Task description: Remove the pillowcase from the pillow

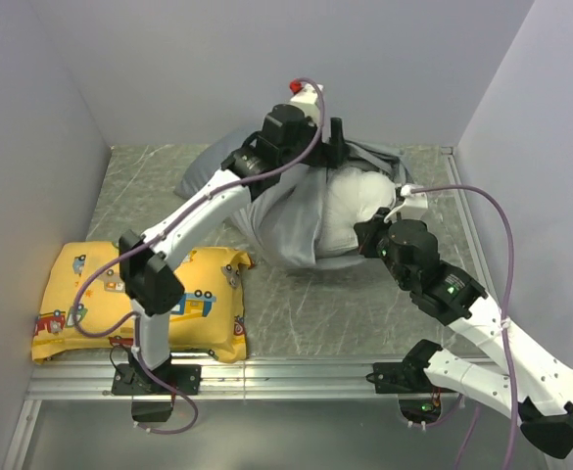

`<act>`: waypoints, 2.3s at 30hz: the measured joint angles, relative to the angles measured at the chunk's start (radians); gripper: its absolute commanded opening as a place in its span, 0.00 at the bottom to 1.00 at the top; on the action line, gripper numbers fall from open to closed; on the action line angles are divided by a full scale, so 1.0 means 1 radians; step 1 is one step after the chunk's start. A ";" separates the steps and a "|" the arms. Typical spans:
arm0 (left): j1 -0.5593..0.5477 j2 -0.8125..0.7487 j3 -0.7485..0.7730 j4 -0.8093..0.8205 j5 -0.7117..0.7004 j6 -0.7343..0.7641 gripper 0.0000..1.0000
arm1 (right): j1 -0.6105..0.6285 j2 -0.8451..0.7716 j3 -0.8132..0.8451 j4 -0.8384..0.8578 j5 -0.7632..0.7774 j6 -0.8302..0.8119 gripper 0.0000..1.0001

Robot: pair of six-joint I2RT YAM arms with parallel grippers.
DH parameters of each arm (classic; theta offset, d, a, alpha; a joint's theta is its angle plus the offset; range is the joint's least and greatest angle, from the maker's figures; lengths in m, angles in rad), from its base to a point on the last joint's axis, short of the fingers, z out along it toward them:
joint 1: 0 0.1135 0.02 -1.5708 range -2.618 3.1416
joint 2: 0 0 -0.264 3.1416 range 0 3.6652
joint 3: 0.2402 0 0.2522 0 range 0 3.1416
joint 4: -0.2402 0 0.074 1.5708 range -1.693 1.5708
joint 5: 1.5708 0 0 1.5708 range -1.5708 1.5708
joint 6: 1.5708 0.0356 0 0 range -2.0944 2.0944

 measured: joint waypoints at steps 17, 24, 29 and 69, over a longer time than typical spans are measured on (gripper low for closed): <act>-0.319 -0.434 -0.217 -0.120 -0.360 0.004 0.99 | 0.006 0.040 0.165 -0.014 -0.021 0.003 0.00; -0.526 -0.451 -0.272 -0.280 -0.592 -0.056 0.83 | 0.014 0.072 0.200 -0.022 -0.011 0.003 0.00; -0.559 -0.422 -0.277 -0.438 -0.777 -0.171 0.56 | 0.019 0.072 0.200 -0.047 -0.002 0.003 0.00; -0.532 -0.846 -1.143 0.201 -0.369 -0.276 0.59 | -0.113 0.215 0.487 -0.280 -0.102 -0.023 0.00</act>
